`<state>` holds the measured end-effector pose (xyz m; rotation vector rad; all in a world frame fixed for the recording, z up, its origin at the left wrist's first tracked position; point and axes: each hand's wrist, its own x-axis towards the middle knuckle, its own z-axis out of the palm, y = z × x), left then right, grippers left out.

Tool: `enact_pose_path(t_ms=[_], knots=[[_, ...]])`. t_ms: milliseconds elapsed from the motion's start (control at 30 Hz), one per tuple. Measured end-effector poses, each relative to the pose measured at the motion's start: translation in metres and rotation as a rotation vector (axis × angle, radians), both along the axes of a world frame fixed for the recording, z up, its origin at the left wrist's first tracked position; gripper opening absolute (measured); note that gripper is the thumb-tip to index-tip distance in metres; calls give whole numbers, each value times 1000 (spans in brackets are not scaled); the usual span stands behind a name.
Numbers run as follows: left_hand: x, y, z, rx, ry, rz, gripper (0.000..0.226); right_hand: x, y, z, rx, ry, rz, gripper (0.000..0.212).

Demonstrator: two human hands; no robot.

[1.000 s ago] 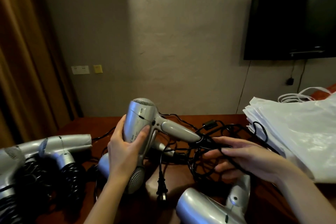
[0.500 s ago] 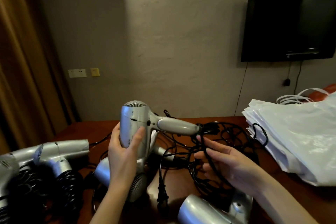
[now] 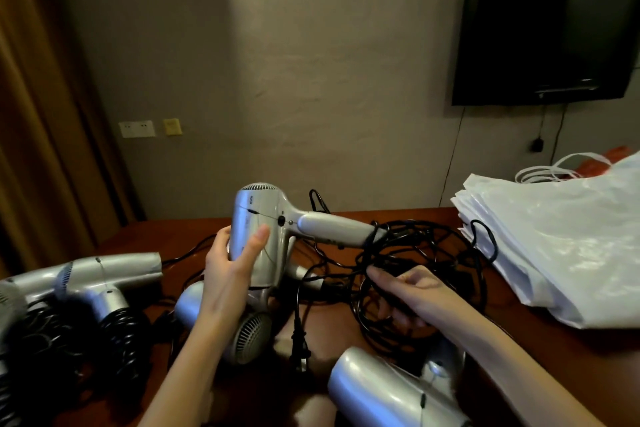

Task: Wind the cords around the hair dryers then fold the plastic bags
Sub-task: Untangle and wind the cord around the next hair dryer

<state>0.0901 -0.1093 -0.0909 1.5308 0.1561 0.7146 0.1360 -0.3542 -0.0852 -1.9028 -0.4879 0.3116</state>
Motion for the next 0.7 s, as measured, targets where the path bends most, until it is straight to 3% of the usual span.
enact_pose_path(t_ms=[233,300,400,467,567,700], knots=[[0,1,1,30,9,-87,62,15,-14,1,135,127,68,48],[-1,4,1,58,27,-139,62,18,-23,2,182,126,129,32],[0,3,-1,206,51,-149,68,18,-29,10,15,88,216,22],[-1,0,-2,322,11,-104,65,17,-30,14,-54,48,152,11],[-4,-3,0,392,-41,-33,61,16,-32,18,-43,-49,11,19],[-10,3,-1,516,-69,72,72,9,-20,20,-21,-88,-1,25]])
